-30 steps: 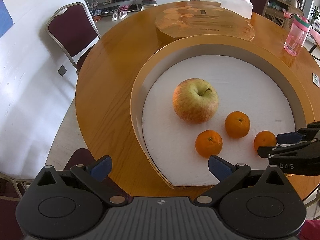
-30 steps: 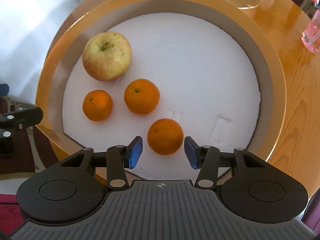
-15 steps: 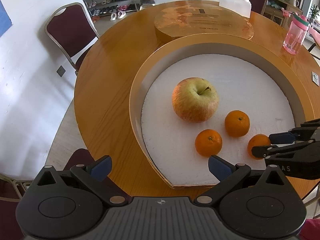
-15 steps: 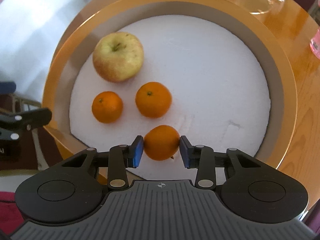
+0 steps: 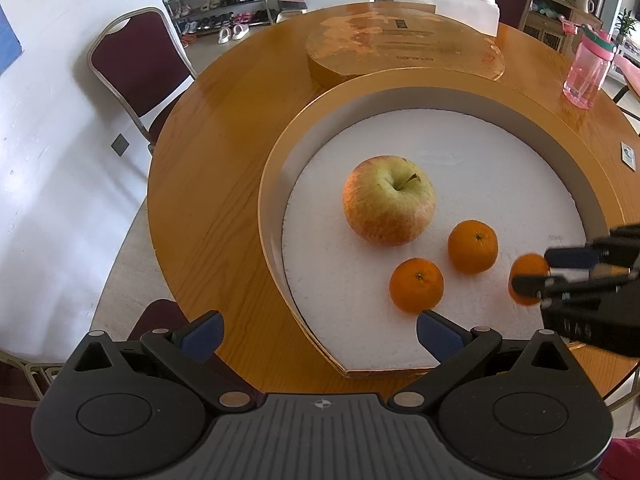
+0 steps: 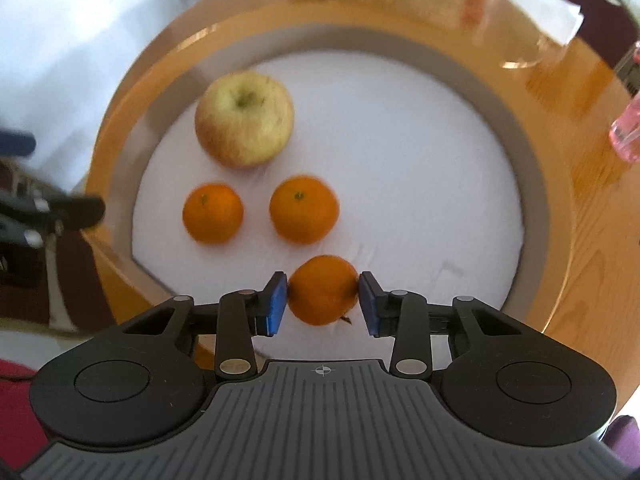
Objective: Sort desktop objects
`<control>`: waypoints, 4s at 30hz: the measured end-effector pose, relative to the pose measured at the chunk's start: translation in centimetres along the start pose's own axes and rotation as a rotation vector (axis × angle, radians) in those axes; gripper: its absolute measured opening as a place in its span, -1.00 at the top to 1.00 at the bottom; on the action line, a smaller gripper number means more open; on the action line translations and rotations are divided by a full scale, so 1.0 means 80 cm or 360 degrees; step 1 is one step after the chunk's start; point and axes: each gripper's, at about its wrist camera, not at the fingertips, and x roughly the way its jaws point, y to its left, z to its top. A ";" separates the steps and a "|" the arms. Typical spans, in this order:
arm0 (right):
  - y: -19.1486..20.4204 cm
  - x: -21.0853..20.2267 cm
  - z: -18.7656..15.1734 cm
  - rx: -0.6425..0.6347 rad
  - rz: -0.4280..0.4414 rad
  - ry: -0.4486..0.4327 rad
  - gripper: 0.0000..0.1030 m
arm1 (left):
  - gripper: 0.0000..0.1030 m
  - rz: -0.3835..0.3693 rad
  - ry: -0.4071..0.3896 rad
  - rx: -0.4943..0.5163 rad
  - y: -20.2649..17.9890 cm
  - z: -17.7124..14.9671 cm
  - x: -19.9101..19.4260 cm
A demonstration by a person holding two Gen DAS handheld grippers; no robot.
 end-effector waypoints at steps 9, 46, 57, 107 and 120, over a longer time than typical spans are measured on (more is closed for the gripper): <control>-0.001 0.011 -0.003 -0.0001 -0.0018 -0.0022 0.30 | -0.99 -0.0014 -0.0004 0.0014 0.001 -0.002 -0.001; -0.119 -0.305 0.034 0.0463 -0.0367 -0.0649 -0.55 | -0.99 -0.0350 -0.0679 -0.0066 0.025 0.075 -0.046; -0.097 -0.165 -0.020 0.0243 -0.0701 -0.0571 -0.43 | -0.98 -0.0568 -0.0667 0.0249 -0.091 -0.030 -0.026; -0.379 0.162 0.296 0.0753 0.0068 -0.0444 -0.69 | -0.78 -0.0220 -0.0045 -0.0431 0.085 0.175 0.151; -0.415 0.225 0.332 0.0854 0.0091 -0.0402 -0.74 | -0.98 -0.0231 -0.0140 -0.0491 0.064 0.230 0.212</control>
